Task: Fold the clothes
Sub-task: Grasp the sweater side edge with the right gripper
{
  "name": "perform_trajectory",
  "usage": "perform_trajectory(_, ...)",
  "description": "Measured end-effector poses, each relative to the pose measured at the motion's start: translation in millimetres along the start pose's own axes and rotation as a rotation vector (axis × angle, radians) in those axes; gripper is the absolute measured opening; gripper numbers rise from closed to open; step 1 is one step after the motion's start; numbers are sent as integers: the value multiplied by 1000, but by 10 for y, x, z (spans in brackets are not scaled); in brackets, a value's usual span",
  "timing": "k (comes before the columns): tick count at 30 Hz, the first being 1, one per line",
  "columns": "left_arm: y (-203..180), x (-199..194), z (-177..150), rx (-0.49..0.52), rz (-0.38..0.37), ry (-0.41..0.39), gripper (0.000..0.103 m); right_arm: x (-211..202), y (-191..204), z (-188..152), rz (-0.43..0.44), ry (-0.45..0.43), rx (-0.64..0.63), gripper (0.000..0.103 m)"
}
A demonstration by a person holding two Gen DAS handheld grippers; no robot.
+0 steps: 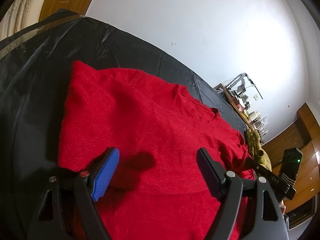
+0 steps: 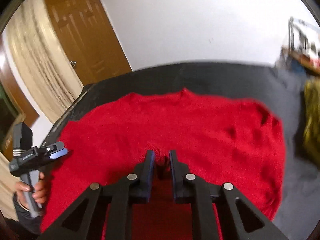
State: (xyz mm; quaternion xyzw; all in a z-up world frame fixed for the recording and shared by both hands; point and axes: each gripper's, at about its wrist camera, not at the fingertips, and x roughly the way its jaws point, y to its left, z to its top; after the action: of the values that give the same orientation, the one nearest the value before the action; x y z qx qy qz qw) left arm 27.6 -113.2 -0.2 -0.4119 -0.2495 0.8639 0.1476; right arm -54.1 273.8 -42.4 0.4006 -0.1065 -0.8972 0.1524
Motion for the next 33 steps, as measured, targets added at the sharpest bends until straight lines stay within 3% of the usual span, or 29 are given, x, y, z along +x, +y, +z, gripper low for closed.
perform_trajectory(2, 5, 2, 2, 0, -1, -1, 83, 28, 0, -22, 12, 12, -7, 18)
perform_trajectory(3, 8, 2, 2, -1, -2, -2, 83, 39, 10, -22, 12, 15, -17, 24)
perform_trajectory(5, 17, 2, 4, -4, -6, -2, 83, 45, 46, -46, 1, 26, -46, 52)
perform_trajectory(6, 20, 3, 6, -5, -7, -2, 83, 16, 65, -73, -5, 18, -57, 71)
perform_trajectory(7, 24, 3, 7, -7, -9, -2, 83, -10, 84, -90, -11, 3, -71, 76)
perform_trajectory(15, 17, 9, 14, -9, -14, 1, 84, 97, 63, -115, -115, 48, -73, 76)
perform_trajectory(18, 11, 14, 15, -10, -16, 0, 84, 177, -25, -106, -65, 78, -6, 76)
perform_trajectory(22, -1, 17, 13, -4, -11, 0, 84, 175, -136, -91, -103, 58, 65, 76)
perform_trajectory(26, -9, 23, 8, 4, -6, 1, 84, 184, -162, -92, -84, 55, 93, 75)
perform_trajectory(28, -3, 24, 9, 2, -8, 0, 84, 226, -39, -104, -117, 73, 12, 62)
perform_trajectory(30, 4, 24, 11, -1, -11, 0, 84, 260, 68, -130, -130, 82, -51, 57)
perform_trajectory(33, 6, 24, 12, -2, -12, 0, 84, 268, 182, -161, -143, 75, -106, 35)
